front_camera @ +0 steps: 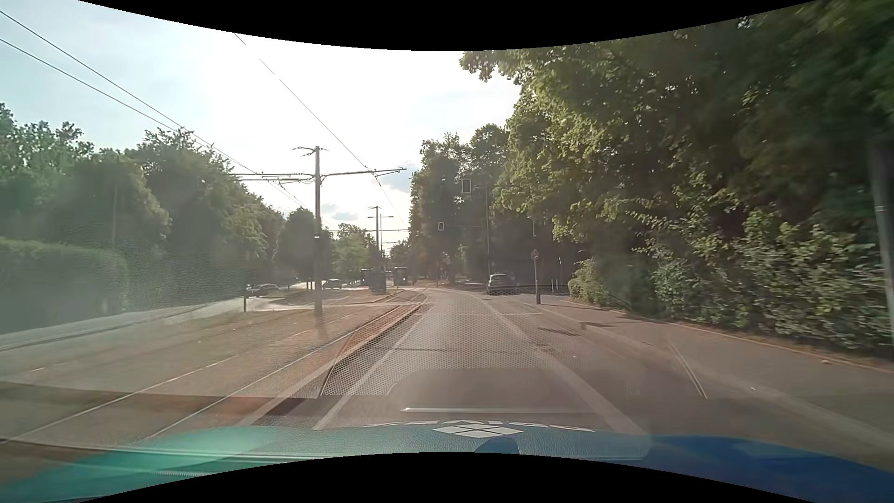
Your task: Follow the waypoints while adhering to traffic rules and regulations
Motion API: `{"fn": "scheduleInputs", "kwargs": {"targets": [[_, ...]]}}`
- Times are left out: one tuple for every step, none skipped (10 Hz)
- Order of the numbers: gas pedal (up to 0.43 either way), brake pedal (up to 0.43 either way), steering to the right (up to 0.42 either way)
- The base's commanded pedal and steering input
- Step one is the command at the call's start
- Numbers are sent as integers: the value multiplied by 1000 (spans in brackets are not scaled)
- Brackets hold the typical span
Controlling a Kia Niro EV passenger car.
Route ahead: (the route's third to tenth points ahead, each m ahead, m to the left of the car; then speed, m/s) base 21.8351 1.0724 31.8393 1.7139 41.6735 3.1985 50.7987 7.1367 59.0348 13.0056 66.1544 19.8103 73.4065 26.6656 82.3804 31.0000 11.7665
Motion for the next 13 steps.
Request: {"fn": "scheduleInputs", "kwargs": {"targets": [[118, 0, -11], [118, 0, -9], [118, 0, -6], [118, 0, -5], [118, 0, -5], [118, 0, -5], [118, 0, -5], [118, 0, -5], [118, 0, -5], [118, 0, -5], [118, 0, -5], [118, 0, -5], [118, 0, -6]]}}
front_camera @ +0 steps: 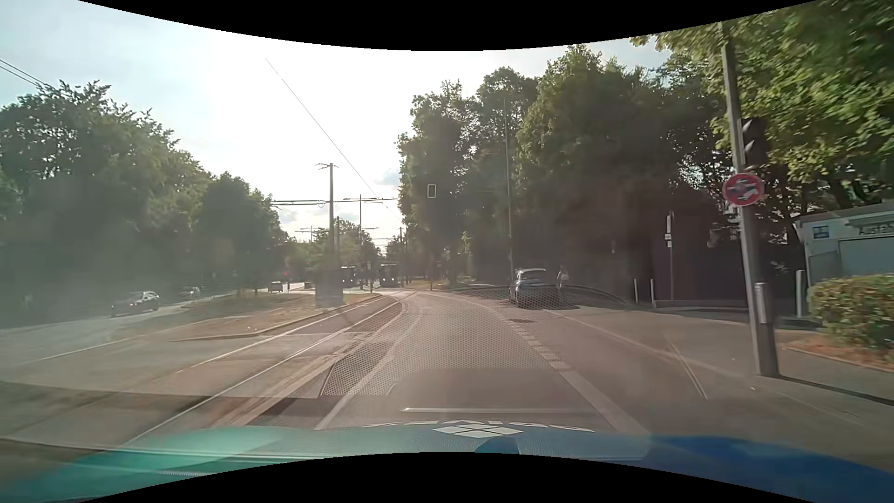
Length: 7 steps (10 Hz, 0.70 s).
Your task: Follow the waypoints while adhering to traffic rules and regulations
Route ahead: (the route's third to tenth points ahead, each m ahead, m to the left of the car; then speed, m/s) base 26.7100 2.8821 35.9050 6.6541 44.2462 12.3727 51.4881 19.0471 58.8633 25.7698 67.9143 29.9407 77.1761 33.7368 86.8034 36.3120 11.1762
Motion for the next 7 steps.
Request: {"fn": "scheduleInputs", "kwargs": {"targets": [[118, 0, -6], [118, 0, -6], [118, 0, -8], [118, 0, -12], [118, 0, -16], [118, 0, -20], [118, 0, -23]]}}
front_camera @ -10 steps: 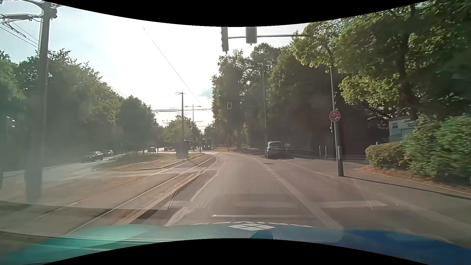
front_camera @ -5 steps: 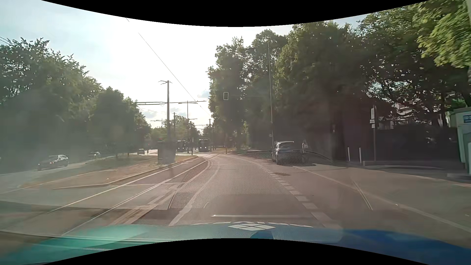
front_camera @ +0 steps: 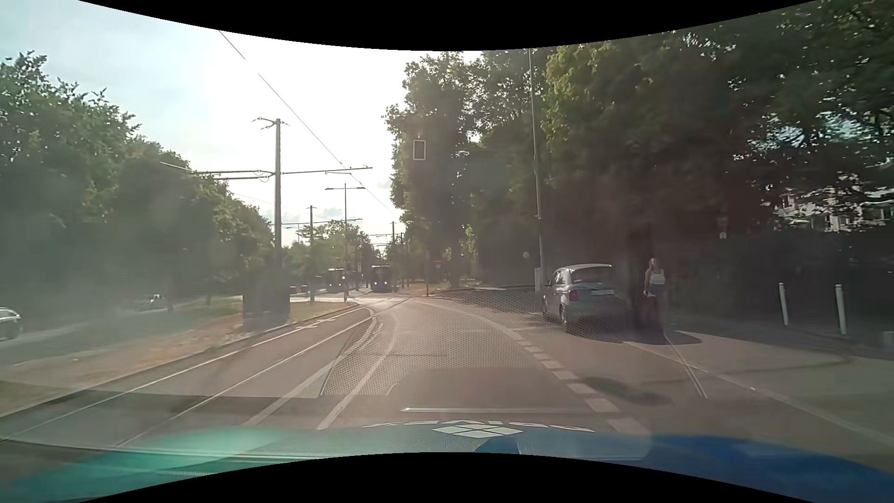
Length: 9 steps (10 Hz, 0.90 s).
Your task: Follow the waypoints while adhering to traffic rules and regulations
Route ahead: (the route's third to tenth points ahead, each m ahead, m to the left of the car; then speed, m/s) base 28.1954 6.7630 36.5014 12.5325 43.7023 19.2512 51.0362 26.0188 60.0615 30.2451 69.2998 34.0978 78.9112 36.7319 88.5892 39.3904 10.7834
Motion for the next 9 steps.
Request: {"fn": "scheduleInputs", "kwargs": {"targets": [[118, 0, -28], [118, 0, -32], [118, 0, -37], [118, 0, -42], [118, 0, -46], [130, 0, -50], [130, 0, -55], [130, 0, -64], [130, 0, -71]]}}
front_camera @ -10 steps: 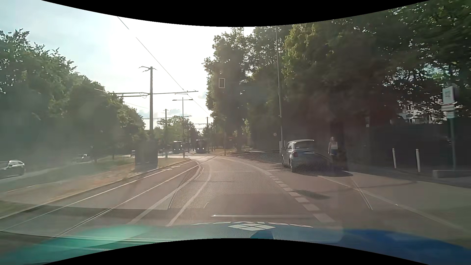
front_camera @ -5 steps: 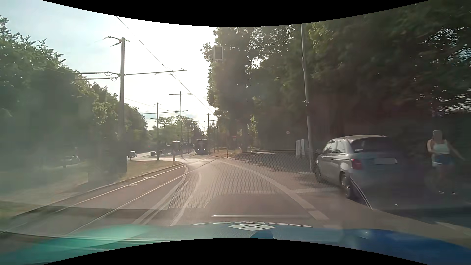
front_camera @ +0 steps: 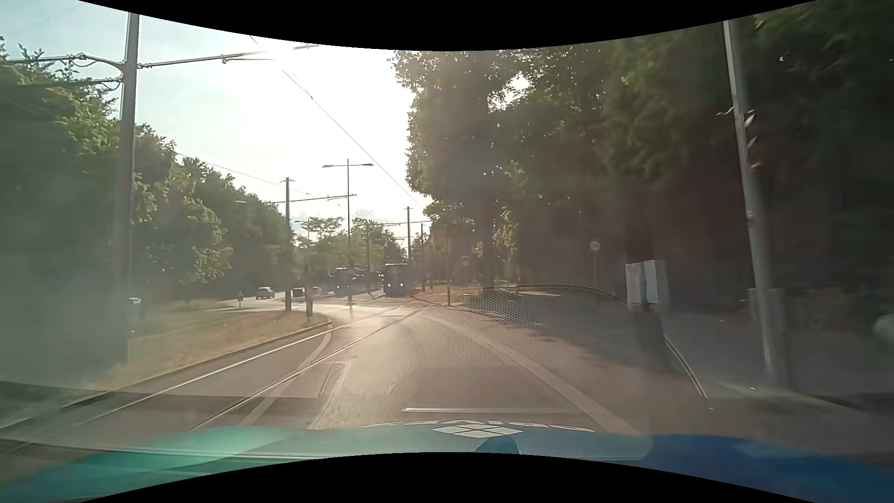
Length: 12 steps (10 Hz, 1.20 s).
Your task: Follow the waypoints while adhering to traffic rules and regulations
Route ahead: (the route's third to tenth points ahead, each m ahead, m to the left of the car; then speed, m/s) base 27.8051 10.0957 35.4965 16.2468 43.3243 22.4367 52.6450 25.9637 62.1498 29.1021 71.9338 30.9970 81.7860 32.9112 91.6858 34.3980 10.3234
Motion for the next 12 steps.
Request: {"fn": "scheduleInputs", "kwargs": {"targets": [[150, 0, -82], [150, 0, -87], [150, 0, -92], [150, 0, -98], [150, 0, -109], [150, 0, -114], [150, 0, -119], [150, 0, -121], [150, 0, -118], [150, 0, -116], [150, 0, -115], [150, 0, -115]]}}
